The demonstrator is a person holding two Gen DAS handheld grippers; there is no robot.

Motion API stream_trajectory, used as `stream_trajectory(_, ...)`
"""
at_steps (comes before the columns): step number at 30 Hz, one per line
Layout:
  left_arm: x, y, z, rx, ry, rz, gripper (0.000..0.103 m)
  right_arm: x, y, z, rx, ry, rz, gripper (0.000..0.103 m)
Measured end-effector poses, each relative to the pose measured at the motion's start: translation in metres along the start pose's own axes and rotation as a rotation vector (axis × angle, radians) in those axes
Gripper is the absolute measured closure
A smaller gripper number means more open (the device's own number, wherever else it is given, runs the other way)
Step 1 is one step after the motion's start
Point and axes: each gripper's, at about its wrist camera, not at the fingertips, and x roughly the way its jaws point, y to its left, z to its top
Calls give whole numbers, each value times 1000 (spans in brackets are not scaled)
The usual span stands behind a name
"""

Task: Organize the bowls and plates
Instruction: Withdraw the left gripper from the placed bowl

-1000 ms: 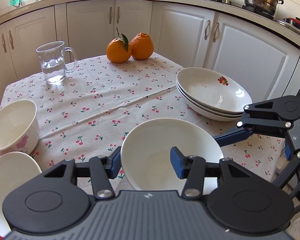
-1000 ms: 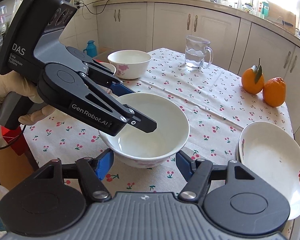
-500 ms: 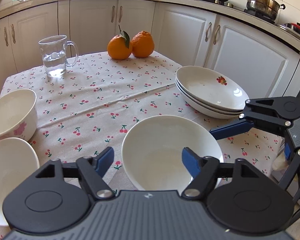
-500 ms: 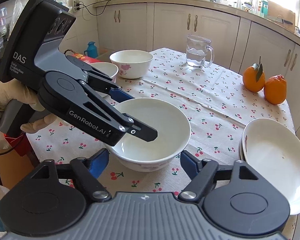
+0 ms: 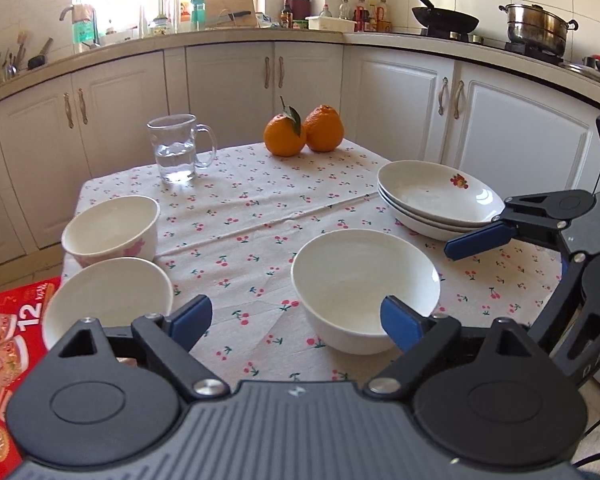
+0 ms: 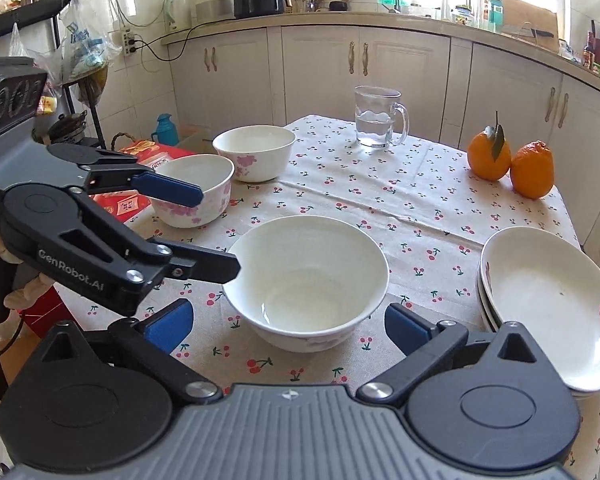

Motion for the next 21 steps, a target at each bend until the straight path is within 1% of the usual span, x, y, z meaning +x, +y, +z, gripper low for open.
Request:
stream_trajectory(2,-9,1,-5,-6,-14,32,12,-3,3,0,4,-1,-8,0)
stream_trajectory(5,-18,9,-11,-48,-13,55,12,-6,7,0,-4,3,-31,0)
stream_trajectory(7,-23,15,-15,-74,-14,81,12,-8,7,1,-2,2,-32,0)
stream_trajectory(10,-31,23,-23,-105,-8,137,12,-13,9,3,3,-11,-33,0)
stream_trajectory(13,-41,27,-29,-131,-16,176,12,-20,13,4,-1,-29,-50,0)
stream_trajectory(16,-50,29,-36,-164,-23,193,12,-29,15,3,-8,-50,-51,0)
stream_trajectory(21,-55,29,-41,-182,-16,214,12,-41,12,0,11,-75,-54,0)
